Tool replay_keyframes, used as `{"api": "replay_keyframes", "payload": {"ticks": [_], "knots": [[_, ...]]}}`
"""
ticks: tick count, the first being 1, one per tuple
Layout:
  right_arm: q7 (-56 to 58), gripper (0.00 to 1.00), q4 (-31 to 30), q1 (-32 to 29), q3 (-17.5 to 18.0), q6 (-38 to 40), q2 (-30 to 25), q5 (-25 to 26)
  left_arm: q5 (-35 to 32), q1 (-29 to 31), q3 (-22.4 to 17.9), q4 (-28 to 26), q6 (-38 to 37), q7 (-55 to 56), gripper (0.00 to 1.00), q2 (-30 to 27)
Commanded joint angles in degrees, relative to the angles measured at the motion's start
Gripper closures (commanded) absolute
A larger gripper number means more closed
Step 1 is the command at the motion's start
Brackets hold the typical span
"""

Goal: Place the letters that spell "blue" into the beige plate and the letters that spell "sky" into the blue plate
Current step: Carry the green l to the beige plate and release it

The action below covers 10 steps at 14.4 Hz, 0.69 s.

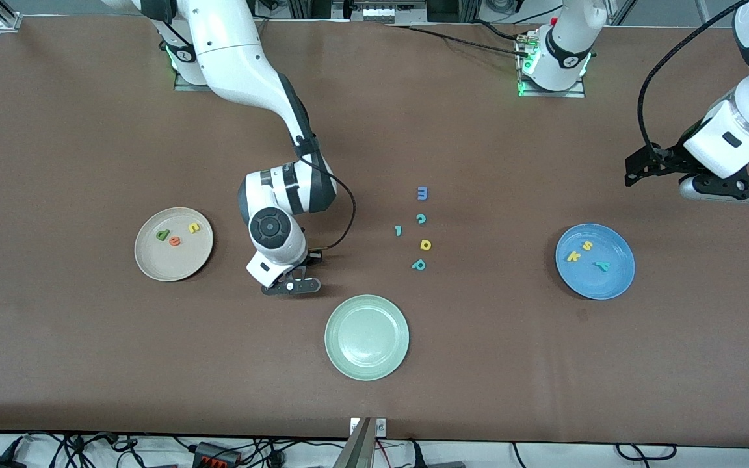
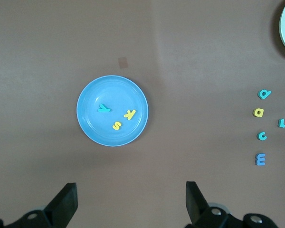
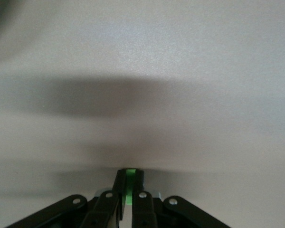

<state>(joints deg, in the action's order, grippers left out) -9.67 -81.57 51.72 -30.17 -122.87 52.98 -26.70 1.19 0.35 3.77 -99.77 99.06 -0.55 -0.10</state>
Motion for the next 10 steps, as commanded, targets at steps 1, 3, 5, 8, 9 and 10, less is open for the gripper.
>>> {"api": "replay_keyframes", "payload": {"ticks": [1,3,5,8,9,10], "knots": [[0.4,1.00,0.5,-0.5,-0.9,2.1,-1.8,-0.6,-0.8,-0.3,0.0,1.5,-0.6,-0.1,0.00,0.6],[0.8,1.00,-0.5,-2.2,-3.1,6.5,-5.0,-0.6,-0.8,-0.3,0.1,1.5,-0.6,-0.1,0.00,0.6],[3.8,1.00,-2.4,-4.5,-4.5,12.1,-7.9,-0.6,-0.8,-0.2,0.8,1.4,-0.7,-0.2,0.00,0.5],[12.7,1.00,-12.8,-4.6,-8.5,13.2,-14.9,-0.3,-0.8,-0.2,0.9,1.4,-1.0,-0.1,0.00,0.5],[16.8,1.00,-16.5,-4.6,-10.2,13.2,-16.8,-0.2,-0.8,-0.2,0.9,1.4,-1.1,-0.1,0.00,0.5],[20.5,1.00,-19.3,-4.5,-11.9,13.1,-18.0,-0.2,-0.8,-0.1,0.9,1.4,-1.1,-0.1,0.00,0.5]]}}
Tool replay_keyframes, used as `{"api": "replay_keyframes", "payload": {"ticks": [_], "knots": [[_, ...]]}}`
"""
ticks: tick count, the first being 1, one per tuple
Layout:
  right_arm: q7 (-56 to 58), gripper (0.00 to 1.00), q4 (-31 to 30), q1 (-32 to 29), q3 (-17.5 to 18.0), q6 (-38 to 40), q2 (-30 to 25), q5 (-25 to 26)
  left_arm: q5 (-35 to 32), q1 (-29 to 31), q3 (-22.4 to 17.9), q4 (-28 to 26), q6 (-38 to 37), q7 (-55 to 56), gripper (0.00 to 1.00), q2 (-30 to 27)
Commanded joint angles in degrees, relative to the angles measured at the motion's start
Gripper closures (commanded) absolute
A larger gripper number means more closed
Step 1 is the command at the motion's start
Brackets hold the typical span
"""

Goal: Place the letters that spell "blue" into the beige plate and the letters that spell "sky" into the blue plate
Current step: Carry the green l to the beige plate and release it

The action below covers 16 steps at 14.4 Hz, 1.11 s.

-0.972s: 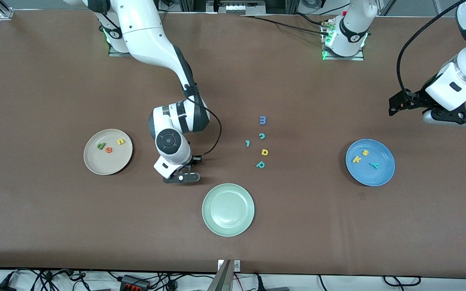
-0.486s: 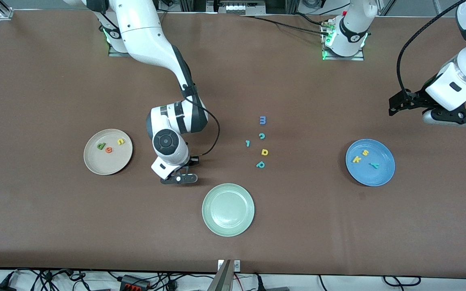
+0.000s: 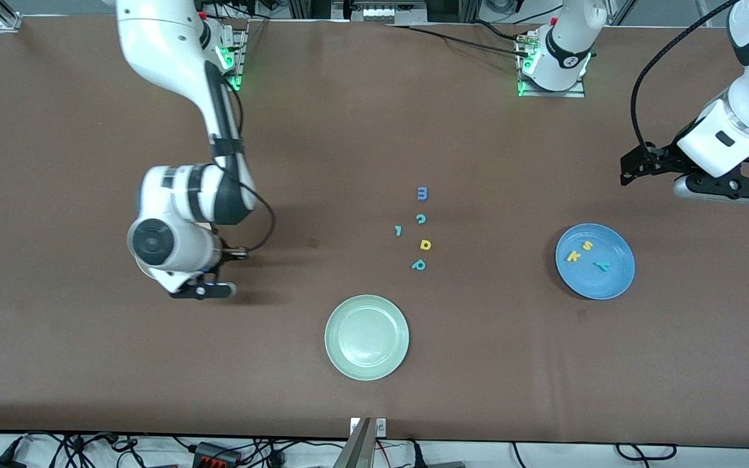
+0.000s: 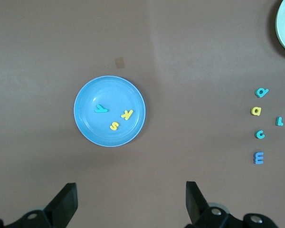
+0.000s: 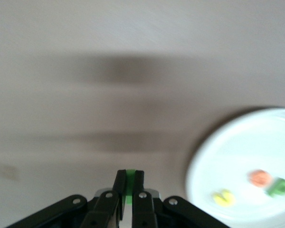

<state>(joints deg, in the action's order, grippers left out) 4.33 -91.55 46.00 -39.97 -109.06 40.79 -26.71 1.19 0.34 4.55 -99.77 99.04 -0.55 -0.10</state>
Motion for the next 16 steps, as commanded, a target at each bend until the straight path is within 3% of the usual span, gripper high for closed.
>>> {"api": "replay_keyframes", "payload": {"ticks": [1,5,10,11,12,13,14,16], "knots": [[9.7,1.00,-11.2,1.2,-3.8,-0.7,-6.0,-0.2,-0.8,-0.1,0.1,1.4,-1.3,-0.2,0.00,0.5],[16.8,1.00,-15.1,-1.5,-4.9,-5.0,-4.8,-0.4,-0.8,0.0,0.1,1.4,-1.3,-0.2,0.00,0.5],[18.2,0.99,-15.1,-2.1,-4.5,-8.8,-2.3,-2.0,-0.8,-0.1,0.1,1.5,-1.3,-0.2,0.00,0.6],[18.2,0.93,-15.1,-1.9,-4.5,-9.3,-1.8,-3.0,-0.8,0.0,0.1,1.5,-1.4,-0.2,0.00,0.5],[18.2,0.67,-14.8,-1.6,-4.5,-9.5,-1.4,-3.6,-0.8,0.2,0.1,1.5,-1.4,-0.3,0.00,0.5],[18.1,0.07,-14.6,-1.5,-4.5,-9.4,-1.4,-4.4,-0.8,0.2,0.1,1.5,-1.3,-0.3,0.00,0.6],[17.9,0.00,-14.4,-1.8,-4.6,-8.8,-1.5,-4.6,-0.8,0.2,0.1,1.5,-1.3,-0.2,0.00,0.5],[17.2,0.00,-13.9,-1.8,-4.8,-8.5,-1.7,-4.6,-0.8,0.2,0.1,1.5,-1.4,-0.2,0.00,0.5]]}}
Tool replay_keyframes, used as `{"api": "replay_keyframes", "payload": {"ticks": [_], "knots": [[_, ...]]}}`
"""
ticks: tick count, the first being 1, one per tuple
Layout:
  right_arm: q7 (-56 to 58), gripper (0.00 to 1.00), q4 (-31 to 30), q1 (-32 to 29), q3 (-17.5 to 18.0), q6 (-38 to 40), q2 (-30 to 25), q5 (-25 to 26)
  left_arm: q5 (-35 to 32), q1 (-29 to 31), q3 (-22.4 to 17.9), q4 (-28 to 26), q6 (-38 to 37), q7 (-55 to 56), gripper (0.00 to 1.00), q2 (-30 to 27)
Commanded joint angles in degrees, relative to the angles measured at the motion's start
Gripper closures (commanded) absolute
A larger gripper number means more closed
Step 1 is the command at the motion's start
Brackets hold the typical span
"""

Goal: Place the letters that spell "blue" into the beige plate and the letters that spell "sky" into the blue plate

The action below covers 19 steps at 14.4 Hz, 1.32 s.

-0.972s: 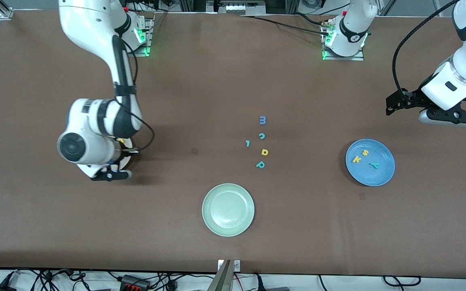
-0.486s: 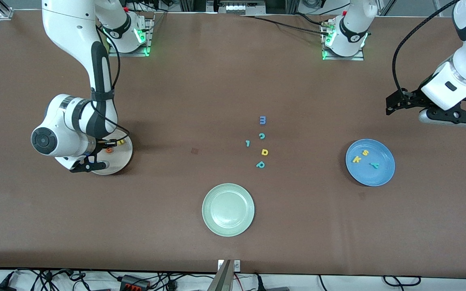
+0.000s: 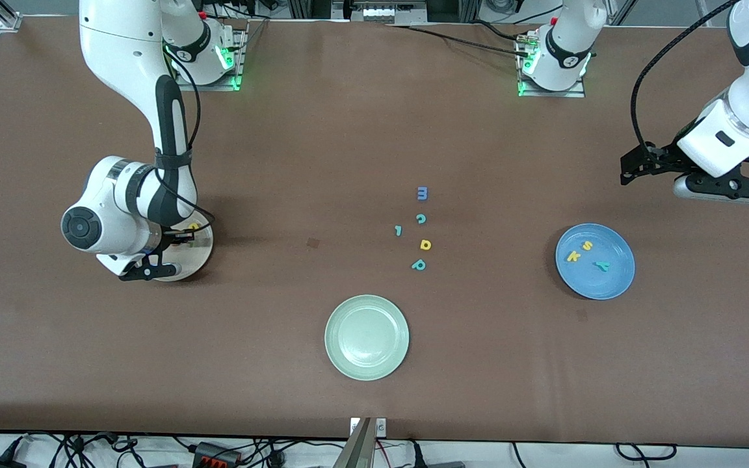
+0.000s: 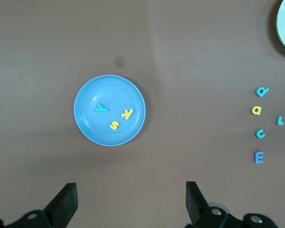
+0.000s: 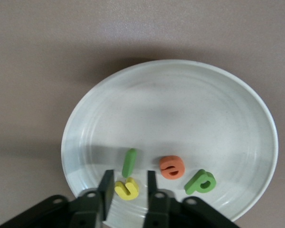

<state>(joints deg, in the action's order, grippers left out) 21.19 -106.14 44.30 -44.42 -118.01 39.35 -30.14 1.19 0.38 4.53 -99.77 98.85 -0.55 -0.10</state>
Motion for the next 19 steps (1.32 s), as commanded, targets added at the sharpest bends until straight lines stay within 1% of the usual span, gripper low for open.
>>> {"api": "replay_keyframes", "payload": {"ticks": [1,4,7,10,13,16,17,18,19], "knots": [[0.2,0.00,0.8,-0.5,-0.3,0.6,-0.2,-1.1,-0.8,0.2,0.1,1.5,-1.2,-0.2,0.00,0.5],[-1.8,0.00,2.1,-0.6,-0.3,0.5,0.0,-1.4,-0.8,0.2,0.1,1.5,-1.2,-0.2,0.00,0.5],[-2.7,0.00,6.8,-0.4,-0.2,1.2,0.5,-1.0,-0.8,0.2,0.1,1.5,-1.2,-0.2,0.00,0.5],[-3.2,0.00,10.2,-0.7,-0.4,4.8,0.3,-1.0,-0.8,0.2,0.2,1.9,-1.2,-0.2,0.00,0.5],[-6.8,0.00,11.7,-0.8,-0.4,4.9,0.4,-1.2,-0.8,0.1,0.2,2.3,-1.2,-0.2,0.00,0.5],[-8.2,0.00,15.0,-0.7,-0.3,4.9,0.4,-1.3,-0.8,0.1,0.2,2.6,-1.3,-0.3,0.00,0.5],[-9.8,0.00,15.3,0.1,-0.2,4.7,0.1,-1.2,-0.9,0.1,0.3,2.6,-1.3,-0.2,0.00,0.5],[-14.1,0.00,16.3,0.8,0.0,4.8,-0.4,-0.5,-0.8,0.1,0.3,2.6,-1.3,-0.2,0.00,0.5],[-18.5,0.00,17.5,0.4,0.6,5.6,-2.2,0.6,-0.8,0.1,0.4,2.6,-1.3,-0.2,0.00,0.5]]}}
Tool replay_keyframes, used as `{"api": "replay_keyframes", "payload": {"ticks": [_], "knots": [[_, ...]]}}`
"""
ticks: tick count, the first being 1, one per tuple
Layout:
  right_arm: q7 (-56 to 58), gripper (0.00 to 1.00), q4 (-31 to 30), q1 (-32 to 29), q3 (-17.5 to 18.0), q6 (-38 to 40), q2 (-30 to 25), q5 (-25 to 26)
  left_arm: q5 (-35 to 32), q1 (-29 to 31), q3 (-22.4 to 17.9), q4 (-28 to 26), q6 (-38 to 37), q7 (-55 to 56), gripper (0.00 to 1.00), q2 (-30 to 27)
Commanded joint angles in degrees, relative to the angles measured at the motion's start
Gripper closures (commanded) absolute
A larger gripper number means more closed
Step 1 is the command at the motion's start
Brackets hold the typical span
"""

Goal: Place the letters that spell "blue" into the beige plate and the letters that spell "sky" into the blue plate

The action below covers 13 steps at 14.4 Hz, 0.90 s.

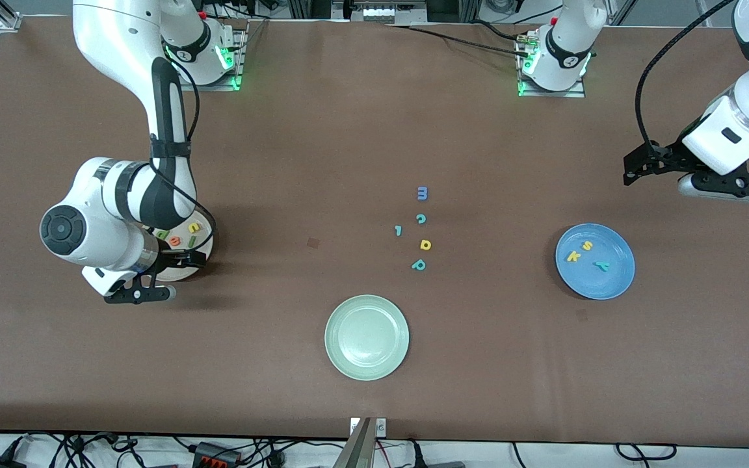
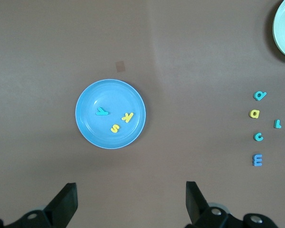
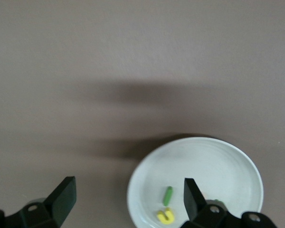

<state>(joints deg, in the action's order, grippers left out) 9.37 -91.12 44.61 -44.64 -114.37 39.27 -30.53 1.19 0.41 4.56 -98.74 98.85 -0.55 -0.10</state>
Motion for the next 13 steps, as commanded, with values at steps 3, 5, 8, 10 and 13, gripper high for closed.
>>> {"api": "replay_keyframes", "payload": {"ticks": [3,5,8,10,13], "knots": [[-17.3,0.00,3.1,-7.2,13.9,3.5,-11.6,15.4,-0.8,-0.1,0.4,1.7,-1.3,-0.2,0.00,0.5],[-20.8,0.00,3.3,-17.0,26.2,7.0,-16.2,23.6,-0.8,-0.1,0.4,1.9,-1.3,-0.2,0.00,0.5],[-20.5,0.00,3.5,-34.5,43.1,9.0,-21.0,29.5,-0.8,-0.1,0.4,1.9,-1.3,-0.2,0.00,0.5],[-20.2,0.00,3.5,-40.0,47.4,9.3,-23.0,33.0,-0.9,-0.1,0.4,1.9,-1.3,-0.2,0.00,0.5],[-19.7,0.00,3.5,-43.5,47.4,11.0,-26.6,32.6,-0.8,-0.1,0.4,2.0,-1.3,-0.2,0.00,0.5]]}}
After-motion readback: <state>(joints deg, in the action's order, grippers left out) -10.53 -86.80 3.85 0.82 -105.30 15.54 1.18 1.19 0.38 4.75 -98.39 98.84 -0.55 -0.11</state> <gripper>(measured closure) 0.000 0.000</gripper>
